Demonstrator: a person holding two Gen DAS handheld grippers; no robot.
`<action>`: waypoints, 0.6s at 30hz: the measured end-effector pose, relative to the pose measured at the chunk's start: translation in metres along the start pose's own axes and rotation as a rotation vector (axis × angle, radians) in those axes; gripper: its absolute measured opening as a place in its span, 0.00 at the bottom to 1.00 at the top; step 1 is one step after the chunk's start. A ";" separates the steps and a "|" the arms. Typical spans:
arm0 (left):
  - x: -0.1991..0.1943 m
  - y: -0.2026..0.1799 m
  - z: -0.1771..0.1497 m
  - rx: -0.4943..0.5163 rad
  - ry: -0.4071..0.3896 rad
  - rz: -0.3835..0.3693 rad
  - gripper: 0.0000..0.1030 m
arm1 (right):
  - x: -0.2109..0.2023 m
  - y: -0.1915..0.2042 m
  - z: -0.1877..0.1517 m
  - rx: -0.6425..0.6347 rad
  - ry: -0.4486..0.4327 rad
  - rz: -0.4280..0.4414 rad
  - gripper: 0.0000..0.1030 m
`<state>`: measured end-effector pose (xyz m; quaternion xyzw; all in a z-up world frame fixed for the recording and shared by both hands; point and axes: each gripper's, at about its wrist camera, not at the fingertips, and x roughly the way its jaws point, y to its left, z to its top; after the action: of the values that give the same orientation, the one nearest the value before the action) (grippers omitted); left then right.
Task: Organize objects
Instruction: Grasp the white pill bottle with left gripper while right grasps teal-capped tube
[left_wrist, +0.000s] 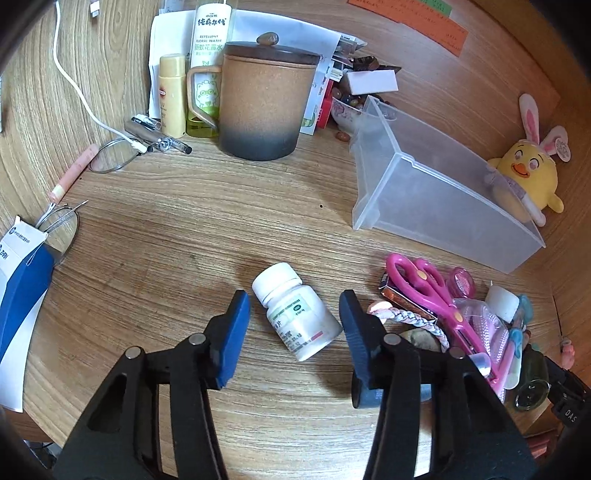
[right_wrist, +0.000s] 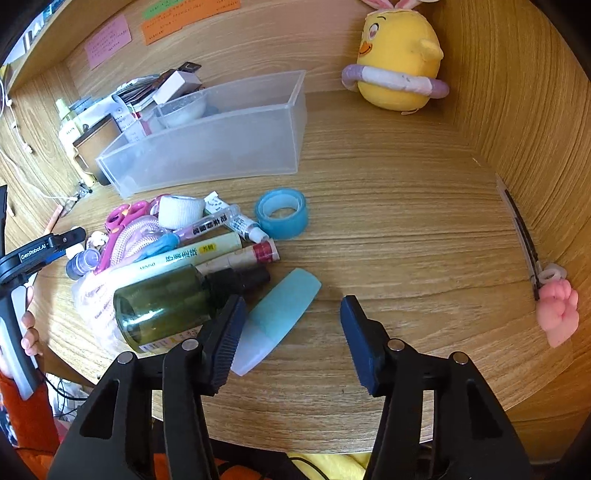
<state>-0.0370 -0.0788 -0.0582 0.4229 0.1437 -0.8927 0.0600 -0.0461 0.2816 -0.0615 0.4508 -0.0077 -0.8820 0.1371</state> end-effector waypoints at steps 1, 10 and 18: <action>-0.001 0.000 -0.001 0.003 -0.008 0.008 0.41 | 0.000 -0.001 -0.001 -0.004 0.001 -0.014 0.43; -0.004 -0.004 -0.006 0.054 -0.039 0.065 0.28 | 0.002 -0.001 0.001 -0.044 -0.024 -0.064 0.22; -0.030 -0.017 0.007 0.107 -0.128 0.046 0.28 | -0.011 -0.007 0.026 -0.022 -0.107 -0.053 0.22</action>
<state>-0.0270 -0.0652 -0.0275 0.3709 0.0818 -0.9227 0.0668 -0.0620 0.2885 -0.0383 0.4015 0.0068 -0.9082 0.1179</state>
